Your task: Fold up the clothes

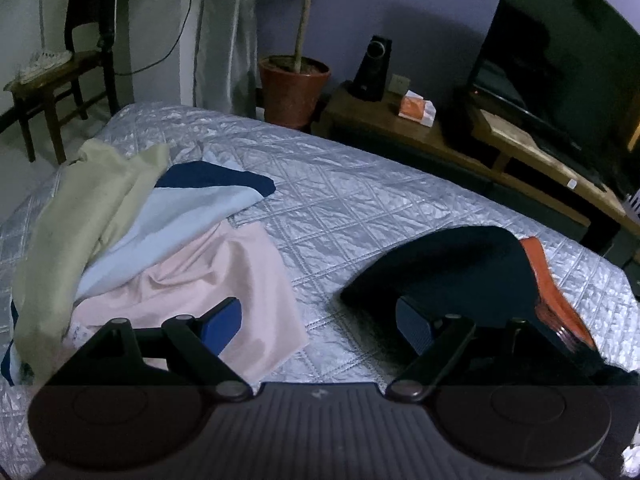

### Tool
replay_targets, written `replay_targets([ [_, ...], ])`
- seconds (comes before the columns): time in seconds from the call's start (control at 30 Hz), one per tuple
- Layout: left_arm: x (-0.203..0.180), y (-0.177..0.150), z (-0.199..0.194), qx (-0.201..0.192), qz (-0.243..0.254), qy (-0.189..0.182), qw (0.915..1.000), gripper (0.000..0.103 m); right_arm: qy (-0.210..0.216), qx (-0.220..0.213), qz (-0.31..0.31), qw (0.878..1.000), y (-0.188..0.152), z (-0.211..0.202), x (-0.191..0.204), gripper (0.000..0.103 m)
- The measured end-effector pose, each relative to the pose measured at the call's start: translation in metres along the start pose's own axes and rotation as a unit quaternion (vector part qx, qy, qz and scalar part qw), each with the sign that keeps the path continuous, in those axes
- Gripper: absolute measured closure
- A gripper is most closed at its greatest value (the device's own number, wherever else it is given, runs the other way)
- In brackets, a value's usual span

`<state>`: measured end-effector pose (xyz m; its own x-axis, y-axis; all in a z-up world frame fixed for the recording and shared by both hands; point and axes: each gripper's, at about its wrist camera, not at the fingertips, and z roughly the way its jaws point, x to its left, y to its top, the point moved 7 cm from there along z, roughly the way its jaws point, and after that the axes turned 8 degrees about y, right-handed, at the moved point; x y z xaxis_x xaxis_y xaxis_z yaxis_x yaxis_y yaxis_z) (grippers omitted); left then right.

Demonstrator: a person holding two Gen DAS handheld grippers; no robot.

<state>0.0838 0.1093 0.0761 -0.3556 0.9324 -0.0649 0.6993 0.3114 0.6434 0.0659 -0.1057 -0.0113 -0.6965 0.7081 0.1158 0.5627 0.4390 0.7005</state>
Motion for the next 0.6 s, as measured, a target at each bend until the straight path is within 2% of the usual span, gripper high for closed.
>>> replay_targets([
  [0.07, 0.001, 0.001, -0.001, 0.000, -0.003, -0.001, 1.0000, 0.021, 0.061, 0.020, -0.060, 0.996, -0.009, -0.014, 0.035, 0.103],
  [0.13, 0.001, 0.002, -0.002, -0.001, -0.005, -0.004, 1.0000, 0.021, 0.103, 0.039, -0.036, 0.993, -0.024, -0.030, 0.042, 0.103],
  [0.17, 0.001, 0.002, -0.003, -0.002, -0.005, -0.004, 1.0000, 0.021, 0.116, 0.045, -0.018, 0.992, -0.032, -0.039, 0.041, 0.099],
  [0.2, 0.001, 0.002, -0.004, -0.002, -0.006, -0.005, 1.0000, 0.021, 0.106, 0.027, 0.007, 0.994, -0.032, -0.050, 0.030, 0.088],
  [0.23, 0.001, 0.002, -0.004, -0.002, -0.006, -0.006, 1.0000, 0.021, 0.097, 0.009, 0.032, 0.995, -0.033, -0.061, 0.019, 0.086],
  [0.3, 0.000, 0.001, -0.004, -0.002, -0.004, -0.007, 1.0000, 0.021, 0.078, -0.027, 0.081, 0.993, -0.034, -0.084, -0.002, 0.073],
  [0.4, -0.001, 0.000, -0.005, 0.000, -0.002, -0.008, 1.0000, 0.021, 0.047, -0.079, 0.154, 0.984, -0.036, -0.119, -0.037, 0.060],
  [0.43, -0.002, 0.000, -0.005, 0.000, 0.000, -0.009, 1.0000, 0.021, 0.012, -0.078, 0.167, 0.983, -0.037, -0.123, -0.057, 0.056],
  [0.5, -0.004, -0.001, -0.004, 0.003, 0.003, -0.010, 0.9999, 0.021, -0.057, -0.073, 0.191, 0.977, -0.041, -0.133, -0.096, 0.026],
  [0.6, -0.007, -0.003, -0.002, 0.008, 0.008, -0.013, 0.9998, 0.021, -0.124, -0.027, 0.161, 0.979, -0.059, -0.133, -0.119, 0.023],
])
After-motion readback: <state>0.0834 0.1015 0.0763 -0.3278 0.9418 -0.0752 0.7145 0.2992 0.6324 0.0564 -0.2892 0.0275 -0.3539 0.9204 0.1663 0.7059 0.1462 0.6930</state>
